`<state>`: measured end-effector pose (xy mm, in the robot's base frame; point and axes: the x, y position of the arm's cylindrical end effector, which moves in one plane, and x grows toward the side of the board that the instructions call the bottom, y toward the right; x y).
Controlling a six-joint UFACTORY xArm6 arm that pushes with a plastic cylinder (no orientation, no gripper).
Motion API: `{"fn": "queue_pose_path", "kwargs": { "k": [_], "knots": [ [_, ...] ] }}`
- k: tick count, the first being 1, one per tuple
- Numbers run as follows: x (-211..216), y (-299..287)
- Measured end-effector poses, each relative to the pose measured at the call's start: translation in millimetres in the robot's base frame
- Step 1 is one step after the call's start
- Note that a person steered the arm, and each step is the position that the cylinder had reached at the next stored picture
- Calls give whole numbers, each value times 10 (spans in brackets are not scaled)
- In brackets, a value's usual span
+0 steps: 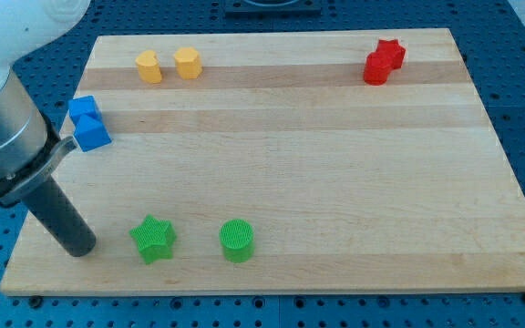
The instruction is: Separate blue cube and blue triangle
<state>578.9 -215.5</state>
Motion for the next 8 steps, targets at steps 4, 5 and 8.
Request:
{"fn": "queue_pose_path", "kwargs": {
  "k": [4,5,8],
  "knots": [
    [-221,161],
    [-926,326],
    [-2412,11]
  ]
}}
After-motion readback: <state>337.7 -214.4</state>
